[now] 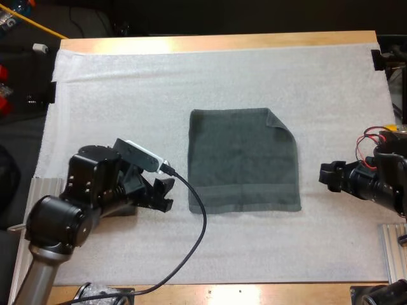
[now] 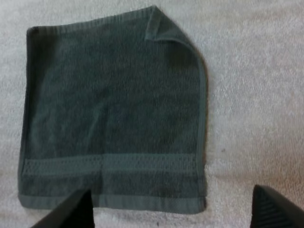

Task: Pick towel from pile, fold and stack

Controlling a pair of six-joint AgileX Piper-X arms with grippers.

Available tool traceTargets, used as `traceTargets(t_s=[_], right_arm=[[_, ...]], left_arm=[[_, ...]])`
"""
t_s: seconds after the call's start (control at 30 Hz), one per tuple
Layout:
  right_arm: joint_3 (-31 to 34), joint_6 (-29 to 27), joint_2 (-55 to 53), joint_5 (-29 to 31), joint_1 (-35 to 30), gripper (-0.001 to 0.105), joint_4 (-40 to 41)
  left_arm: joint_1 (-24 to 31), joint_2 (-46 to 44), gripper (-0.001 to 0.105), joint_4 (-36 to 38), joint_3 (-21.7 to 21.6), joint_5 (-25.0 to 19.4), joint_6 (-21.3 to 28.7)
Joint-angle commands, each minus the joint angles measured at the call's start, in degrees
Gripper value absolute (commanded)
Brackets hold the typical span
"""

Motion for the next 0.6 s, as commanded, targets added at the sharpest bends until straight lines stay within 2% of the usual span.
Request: traceTargets(t_s=[0.0,0.17,0.3,0.57], right_arm=[[0.85,-0.61,-0.24,-0.51,-0.04,0.065,-0.1],[7.31,-0.5,-0.24,-3.47,-0.04,0.065,-4.66],[13.2,1.24,-0.13,-4.35,-0.04,0.065,-9.48],[24.34,6.35,0.5,-7.02,-0.04,0.065,-18.15]], left_arm=[[-0.19,-0.31,0.064,0.21,1.49,0.28,-0.59],[-0.19,-0.27,0.064,-4.35,7.93,0.28,-0.66],[-0.19,0.25,0.064,-8.17,12.31,0.28,-3.5],[-0.19,1.42,0.064,-8.82,17.89,2.79,-4.39]])
